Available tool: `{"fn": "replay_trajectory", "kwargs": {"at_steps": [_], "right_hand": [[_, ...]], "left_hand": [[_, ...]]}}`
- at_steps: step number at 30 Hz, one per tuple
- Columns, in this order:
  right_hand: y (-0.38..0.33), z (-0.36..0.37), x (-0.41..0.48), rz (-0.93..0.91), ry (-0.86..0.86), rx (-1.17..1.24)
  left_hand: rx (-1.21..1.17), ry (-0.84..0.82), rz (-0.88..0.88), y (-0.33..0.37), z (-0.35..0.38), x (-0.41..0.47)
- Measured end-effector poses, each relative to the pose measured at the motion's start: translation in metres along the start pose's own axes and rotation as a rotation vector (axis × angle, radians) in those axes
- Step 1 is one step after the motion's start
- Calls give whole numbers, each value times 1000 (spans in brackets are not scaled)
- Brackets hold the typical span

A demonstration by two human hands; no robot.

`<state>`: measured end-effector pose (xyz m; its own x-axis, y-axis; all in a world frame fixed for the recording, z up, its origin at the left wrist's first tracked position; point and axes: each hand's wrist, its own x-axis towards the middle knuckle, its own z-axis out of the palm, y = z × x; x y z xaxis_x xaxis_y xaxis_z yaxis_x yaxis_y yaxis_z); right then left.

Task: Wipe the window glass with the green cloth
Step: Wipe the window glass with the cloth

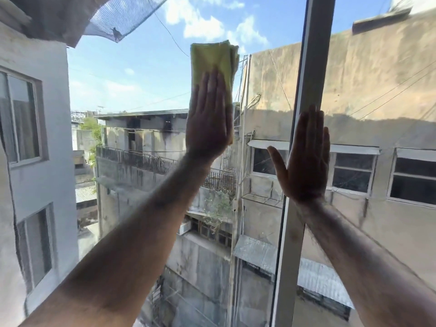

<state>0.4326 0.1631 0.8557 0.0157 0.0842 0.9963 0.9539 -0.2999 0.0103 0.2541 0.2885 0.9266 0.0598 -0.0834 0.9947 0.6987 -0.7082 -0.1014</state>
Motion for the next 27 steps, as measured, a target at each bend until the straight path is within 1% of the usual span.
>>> {"fn": "replay_trajectory", "kwargs": {"at_steps": [1, 2, 5, 8, 13, 17, 20, 27], "right_hand": [[0, 0, 0, 0, 2, 0], [1, 0, 0, 2, 5, -1], [0, -2, 1, 4, -3, 0], [0, -3, 1, 3, -3, 8], [1, -3, 0, 10, -4, 0], [0, -5, 1, 4, -5, 9], [0, -4, 1, 14, -13, 9], [0, -4, 2, 10, -54, 5]], "left_hand": [[-21, -26, 37, 12, 2, -16], [-39, -41, 38, 22, 1, -35], [-63, -115, -7, 37, -9, -83], [-38, -199, 15, 37, -22, -99], [-39, -174, 53, 18, -42, -63], [19, -216, 74, 4, -49, -31], [-20, -211, 79, 0, -51, -25], [39, -312, 7, 10, -60, -8]]}}
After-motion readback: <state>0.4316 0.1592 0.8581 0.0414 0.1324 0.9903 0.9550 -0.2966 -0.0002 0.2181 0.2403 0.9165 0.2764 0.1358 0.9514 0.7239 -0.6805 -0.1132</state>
